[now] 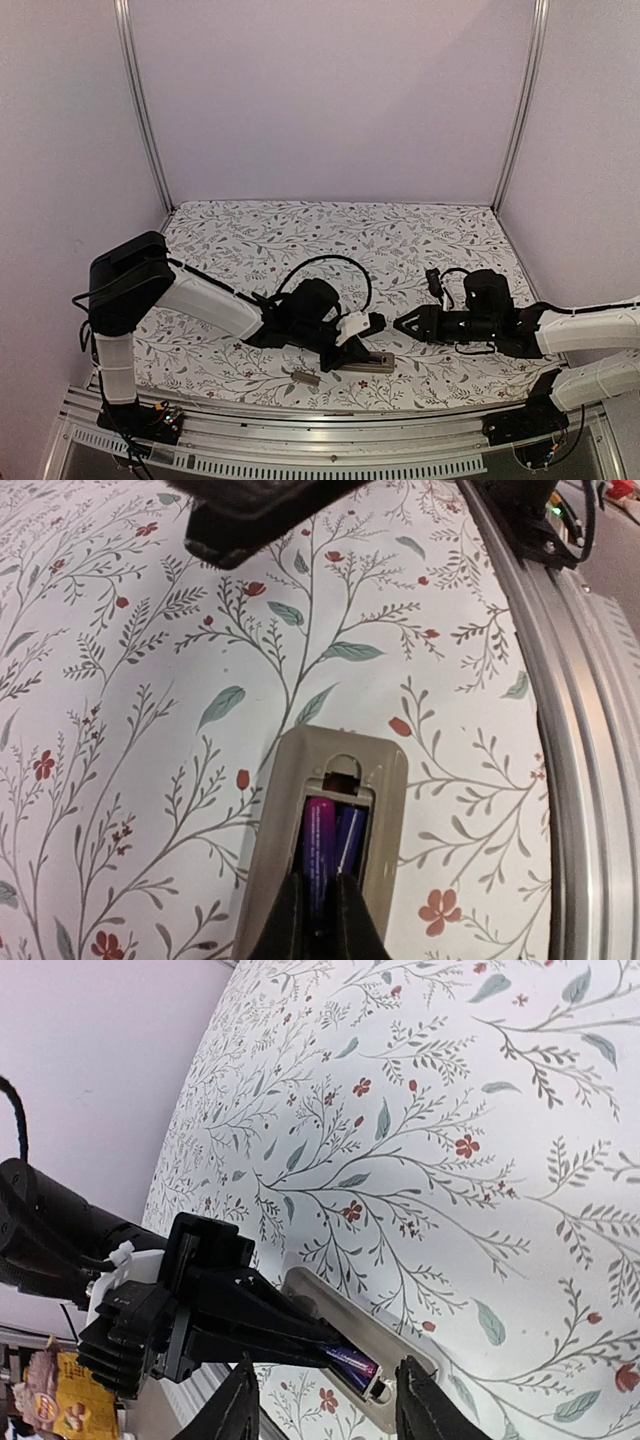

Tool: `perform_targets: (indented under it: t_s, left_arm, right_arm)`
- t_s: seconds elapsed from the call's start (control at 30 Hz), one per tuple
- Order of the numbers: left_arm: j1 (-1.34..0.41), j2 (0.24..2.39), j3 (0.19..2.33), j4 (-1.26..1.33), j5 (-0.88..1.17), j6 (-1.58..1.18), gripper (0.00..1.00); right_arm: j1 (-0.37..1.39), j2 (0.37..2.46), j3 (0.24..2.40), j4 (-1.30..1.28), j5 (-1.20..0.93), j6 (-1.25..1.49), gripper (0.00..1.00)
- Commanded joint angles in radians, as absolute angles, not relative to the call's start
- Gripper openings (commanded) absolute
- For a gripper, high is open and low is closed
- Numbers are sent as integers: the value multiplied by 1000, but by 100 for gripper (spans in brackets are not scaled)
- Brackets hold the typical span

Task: Load the batteries into the remote control
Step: Place the battery cover on the remote control without the battery cover.

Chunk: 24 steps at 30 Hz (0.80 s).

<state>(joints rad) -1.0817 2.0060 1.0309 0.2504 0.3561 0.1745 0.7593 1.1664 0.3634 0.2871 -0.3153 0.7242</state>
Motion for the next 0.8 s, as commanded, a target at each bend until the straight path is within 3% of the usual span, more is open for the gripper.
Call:
perform_targets:
  t_s: [0.0, 0.07, 0.13, 0.3, 0.37, 0.47, 0.77]
  left_arm:
    - [-1084, 2040, 975, 114, 284, 132, 0]
    - [-1084, 2035, 965, 111, 283, 118, 0]
    - [-1084, 2029, 952, 109, 280, 96, 0]
    - [-1084, 2039, 947, 87, 259, 72, 0]
    - [-1086, 2041, 956, 81, 249, 74, 0]
    - [-1084, 2034, 953, 103, 249, 84, 0]
    - [-1068, 2025, 867, 145, 227, 73, 0]
  right_arm:
    - [868, 1118, 432, 101, -140, 1037, 46]
    - [952, 1092, 503, 35, -76, 912, 49]
    - [996, 1061, 559, 10, -67, 615, 53]
    - [1017, 1004, 608, 2, -251, -184, 58]
    - [1017, 985, 580, 2, -315, -384, 61]
    - [1019, 959, 568, -102, -342, -563, 62]
    - [1030, 867, 539, -281, -328, -722, 58]
